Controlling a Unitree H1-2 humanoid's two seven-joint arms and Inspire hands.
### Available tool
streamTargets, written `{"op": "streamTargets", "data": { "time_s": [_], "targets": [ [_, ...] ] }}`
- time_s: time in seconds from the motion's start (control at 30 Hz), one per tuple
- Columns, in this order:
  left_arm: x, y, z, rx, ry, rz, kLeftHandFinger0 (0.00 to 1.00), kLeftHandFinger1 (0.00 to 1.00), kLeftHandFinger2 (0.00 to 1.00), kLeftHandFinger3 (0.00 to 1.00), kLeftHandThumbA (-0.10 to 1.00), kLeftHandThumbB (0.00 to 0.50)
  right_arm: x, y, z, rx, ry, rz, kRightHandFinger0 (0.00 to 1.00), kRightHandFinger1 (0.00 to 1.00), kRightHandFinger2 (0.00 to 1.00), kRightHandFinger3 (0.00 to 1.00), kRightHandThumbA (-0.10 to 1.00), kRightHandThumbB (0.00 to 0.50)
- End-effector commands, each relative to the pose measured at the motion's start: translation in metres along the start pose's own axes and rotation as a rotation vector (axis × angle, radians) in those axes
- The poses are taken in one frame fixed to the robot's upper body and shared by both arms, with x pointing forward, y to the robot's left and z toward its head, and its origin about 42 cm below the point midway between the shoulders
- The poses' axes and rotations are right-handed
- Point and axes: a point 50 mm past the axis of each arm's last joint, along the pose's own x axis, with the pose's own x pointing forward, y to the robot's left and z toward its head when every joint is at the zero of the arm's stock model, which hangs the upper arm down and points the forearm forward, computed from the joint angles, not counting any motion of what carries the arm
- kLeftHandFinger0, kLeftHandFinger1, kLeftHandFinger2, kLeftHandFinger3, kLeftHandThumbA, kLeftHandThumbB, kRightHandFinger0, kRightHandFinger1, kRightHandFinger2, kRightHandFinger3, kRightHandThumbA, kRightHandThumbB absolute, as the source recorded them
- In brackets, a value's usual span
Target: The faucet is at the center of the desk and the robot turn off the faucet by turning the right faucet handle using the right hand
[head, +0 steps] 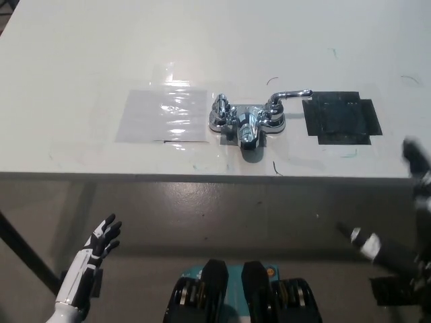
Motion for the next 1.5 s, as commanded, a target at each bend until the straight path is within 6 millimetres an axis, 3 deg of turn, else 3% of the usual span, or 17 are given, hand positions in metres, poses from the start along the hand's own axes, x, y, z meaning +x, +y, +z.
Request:
{"op": "streamTargets", "data": {
  "time_s": [0.0, 0.17, 0.27, 0.4, 0.5, 0.6, 0.8, 0.87, 0.93, 1.13, 1.47],
  "targets": [
    [0.01, 0.004, 0.02, 0.026, -0.091, -0.018, 1.0, 1.0, 1.0, 1.0, 1.0, 0.398, 0.074, -0.027, 0.021, 0.195, -0.046, 0.083, 1.0, 1.0, 1.0, 1.0, 1.0, 0.342],
    [0.013, 0.004, 0.02, 0.026, -0.1, -0.026, 1.0, 1.0, 1.0, 1.0, 1.0, 0.387, 0.135, -0.044, 0.015, 0.172, -0.01, 0.161, 1.0, 1.0, 1.0, 1.0, 1.0, 0.341],
    [0.014, 0.003, 0.021, 0.016, -0.099, -0.035, 1.0, 1.0, 1.0, 1.0, 1.0, 0.392, 0.179, -0.046, 0.001, 0.073, 0.037, 0.198, 1.0, 1.0, 1.0, 1.0, 1.0, 0.29],
    [0.012, 0.002, 0.018, 0.018, -0.098, -0.034, 1.0, 1.0, 1.0, 1.0, 1.0, 0.401, 0.215, -0.04, -0.013, 0.031, 0.104, 0.258, 1.0, 1.0, 1.0, 1.0, 1.0, 0.264],
    [0.01, -0.001, 0.017, 0.02, -0.088, -0.029, 1.0, 1.0, 1.0, 1.0, 1.0, 0.389, 0.245, -0.035, -0.029, 0.003, 0.208, 0.293, 1.0, 1.0, 1.0, 1.0, 1.0, 0.331],
    [0.011, -0.001, 0.017, 0.017, -0.081, -0.035, 1.0, 1.0, 1.0, 1.0, 1.0, 0.401, 0.27, -0.027, -0.042, 0.06, 0.256, 0.315, 1.0, 1.0, 1.0, 1.0, 1.0, 0.314],
    [0.012, -0.002, 0.018, 0.016, -0.083, -0.035, 1.0, 1.0, 1.0, 1.0, 1.0, 0.397, 0.301, -0.015, -0.064, 0.127, 0.335, 0.341, 1.0, 1.0, 1.0, 1.0, 1.0, 0.34],
    [0.011, -0.001, 0.017, 0.017, -0.084, -0.035, 1.0, 1.0, 1.0, 1.0, 1.0, 0.395, 0.31, -0.01, -0.072, 0.101, 0.386, 0.365, 1.0, 1.0, 1.0, 1.0, 1.0, 0.322],
    [0.012, -0.001, 0.017, 0.02, -0.084, -0.037, 1.0, 1.0, 1.0, 1.0, 1.0, 0.395, 0.315, -0.007, -0.083, 0.061, 0.427, 0.383, 1.0, 1.0, 1.0, 1.0, 1.0, 0.335],
    [0.012, -0.001, 0.016, 0.021, -0.084, -0.039, 1.0, 1.0, 1.0, 1.0, 1.0, 0.392, 0.322, 0.003, -0.105, 0.043, 0.523, 0.389, 1.0, 1.0, 1.0, 1.0, 1.0, 0.335],
    [0.009, -0.003, 0.015, 0.025, -0.07, -0.041, 1.0, 1.0, 1.0, 1.0, 1.0, 0.397, 0.306, 0.019, -0.14, 0.095, 0.631, 0.381, 1.0, 1.0, 1.0, 1.0, 1.0, 0.354]
  ]
}}
